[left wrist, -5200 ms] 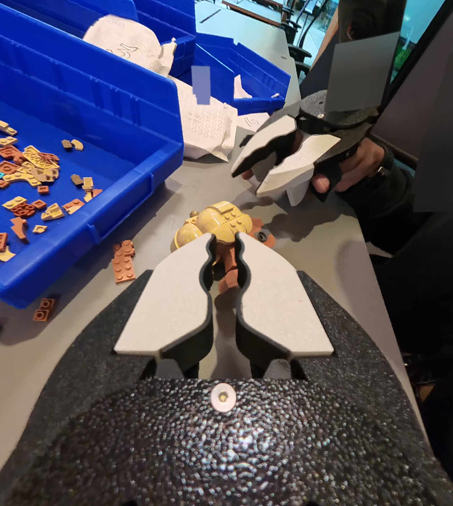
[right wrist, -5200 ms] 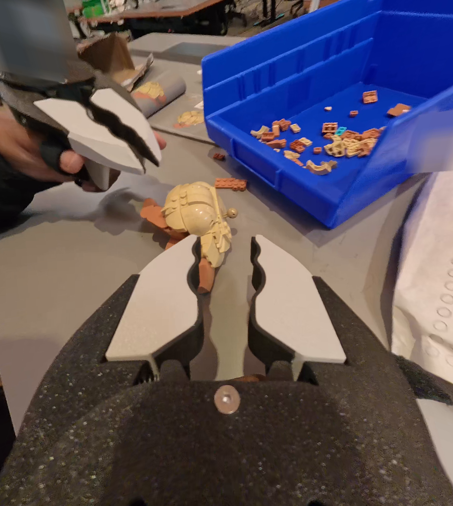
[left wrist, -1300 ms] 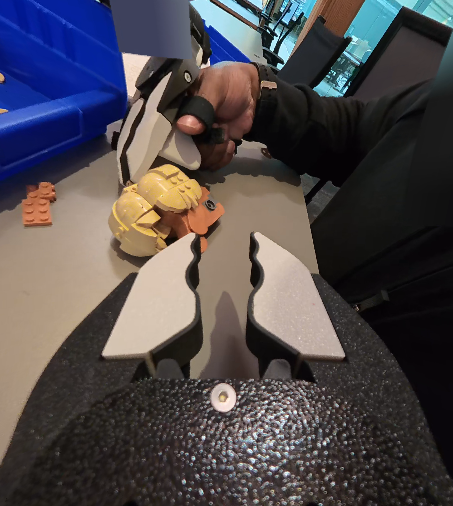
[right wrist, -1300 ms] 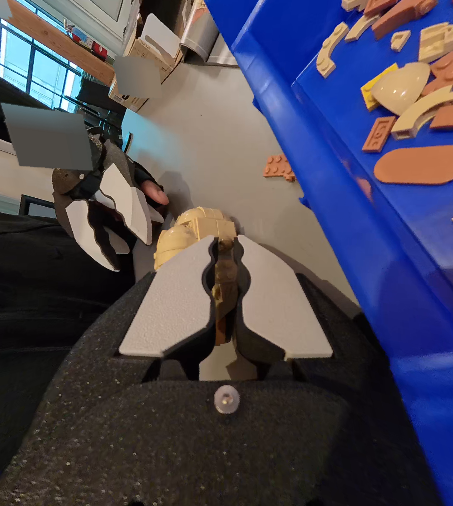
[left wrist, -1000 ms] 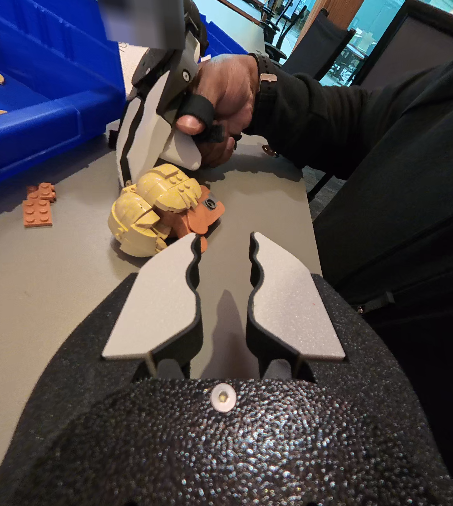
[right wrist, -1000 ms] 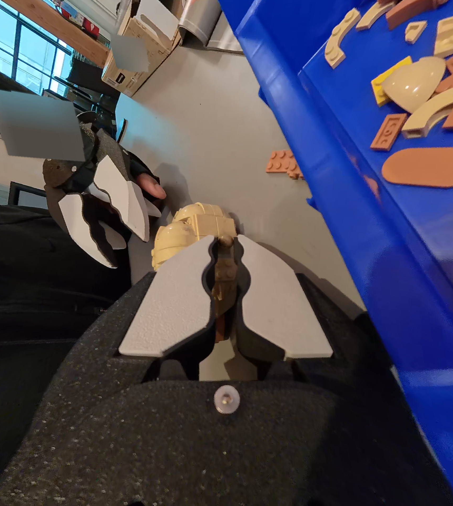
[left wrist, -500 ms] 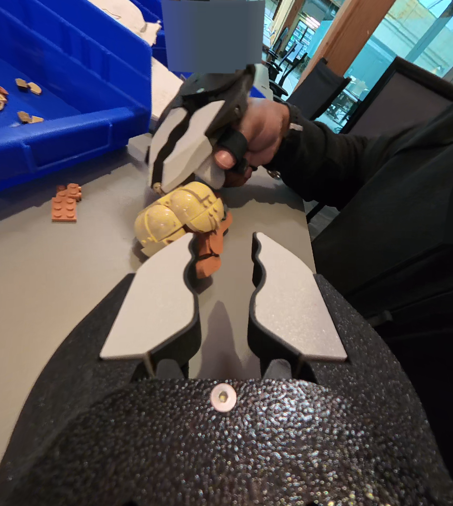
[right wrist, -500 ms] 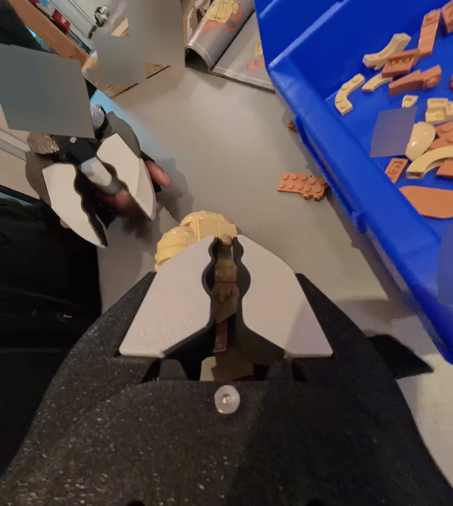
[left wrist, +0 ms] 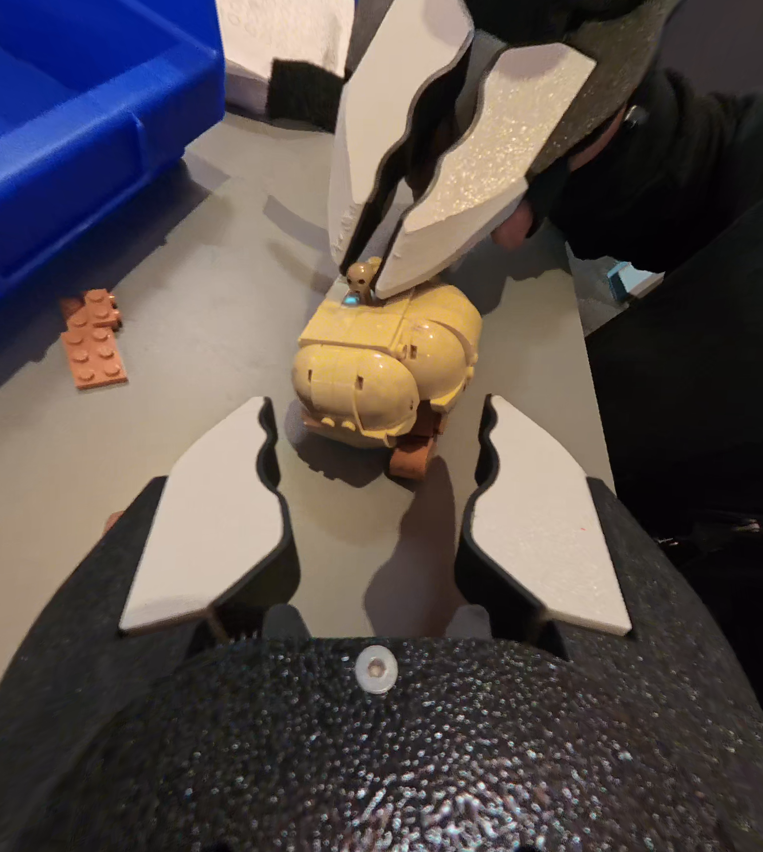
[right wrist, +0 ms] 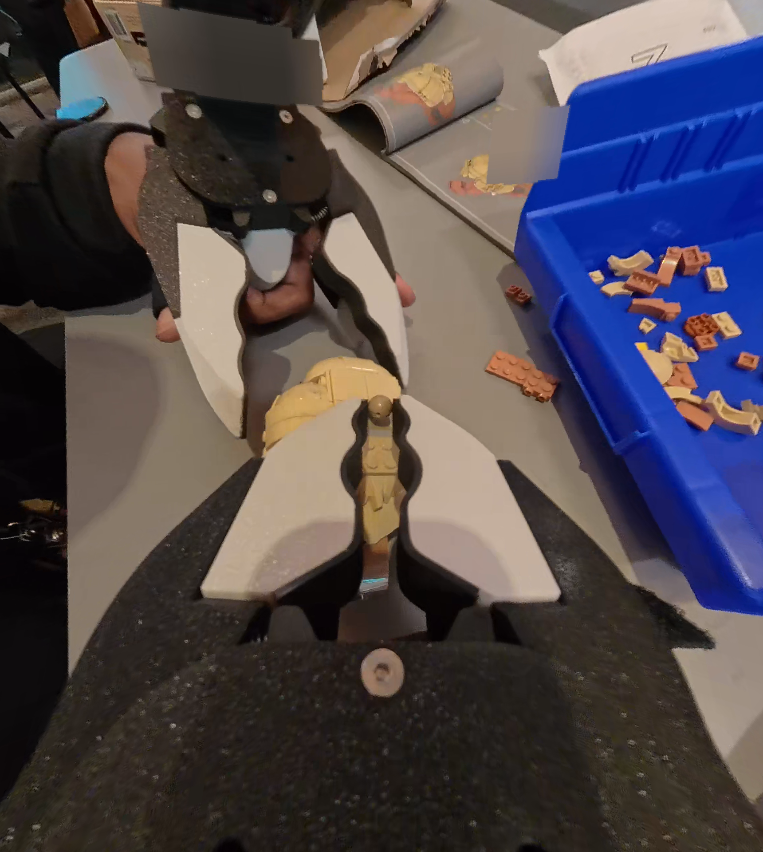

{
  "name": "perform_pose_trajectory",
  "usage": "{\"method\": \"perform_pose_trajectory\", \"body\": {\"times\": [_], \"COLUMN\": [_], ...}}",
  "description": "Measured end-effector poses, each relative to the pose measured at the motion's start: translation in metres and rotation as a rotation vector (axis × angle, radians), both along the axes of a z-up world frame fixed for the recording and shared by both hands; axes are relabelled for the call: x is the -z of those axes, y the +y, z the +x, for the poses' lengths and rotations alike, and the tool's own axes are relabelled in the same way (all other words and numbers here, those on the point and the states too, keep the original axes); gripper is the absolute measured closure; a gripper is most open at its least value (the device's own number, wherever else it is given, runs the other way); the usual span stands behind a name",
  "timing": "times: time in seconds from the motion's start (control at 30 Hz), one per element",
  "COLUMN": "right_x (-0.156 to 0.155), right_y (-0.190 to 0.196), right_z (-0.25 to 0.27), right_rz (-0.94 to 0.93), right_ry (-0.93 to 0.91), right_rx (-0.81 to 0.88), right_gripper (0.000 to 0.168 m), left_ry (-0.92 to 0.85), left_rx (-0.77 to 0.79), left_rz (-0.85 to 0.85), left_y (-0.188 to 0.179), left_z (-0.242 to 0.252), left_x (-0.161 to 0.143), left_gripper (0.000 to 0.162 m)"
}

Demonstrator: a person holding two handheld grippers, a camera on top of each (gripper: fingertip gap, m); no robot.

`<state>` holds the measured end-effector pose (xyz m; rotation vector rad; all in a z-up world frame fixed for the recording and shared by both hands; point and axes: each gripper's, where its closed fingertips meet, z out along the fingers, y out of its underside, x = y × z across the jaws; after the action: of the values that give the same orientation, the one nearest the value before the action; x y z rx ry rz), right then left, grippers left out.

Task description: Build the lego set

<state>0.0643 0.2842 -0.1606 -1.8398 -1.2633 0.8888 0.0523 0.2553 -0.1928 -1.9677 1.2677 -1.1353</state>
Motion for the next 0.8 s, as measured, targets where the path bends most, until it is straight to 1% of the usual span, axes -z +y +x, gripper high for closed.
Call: {"method": "perform_pose_trajectory", "body": {"times": [0.1, 0.2, 0.27, 0.37, 0.4, 0.8], "right_x": [-0.002, -0.003, -0.004, -0.004, -0.005, -0.011], "right_y": [-0.002, -0.004, -0.004, -0.004, -0.004, -0.008], "right_z": [0.000, 0.000, -0.001, -0.002, -0.003, -0.007], "right_rz": [0.042, 0.059, 0.067, 0.071, 0.074, 0.148], "right_ry": [0.007, 0.020, 0.030, 0.044, 0.048, 0.074], "right_rx": [0.000, 0.000, 0.001, 0.002, 0.004, -0.006], "right_gripper": [0.159, 0.159, 0.159, 0.159, 0.159, 0.159], "left_ry": [0.009, 0.013, 0.012, 0.014, 0.013, 0.018], "left_rx": [0.048, 0.103, 0.122, 0.139, 0.145, 0.128], "left_rz": [0.013, 0.020, 0.037, 0.065, 0.074, 0.227], "left_y": [0.000, -0.003, -0.003, -0.001, -0.001, 0.001], "left_z": [0.006, 0.010, 0.013, 0.015, 0.016, 0.013], "left_x": [0.001, 0.002, 0.001, 0.001, 0.001, -0.002], "left_gripper": [0.072, 0.071, 0.073, 0.084, 0.085, 0.086]}}
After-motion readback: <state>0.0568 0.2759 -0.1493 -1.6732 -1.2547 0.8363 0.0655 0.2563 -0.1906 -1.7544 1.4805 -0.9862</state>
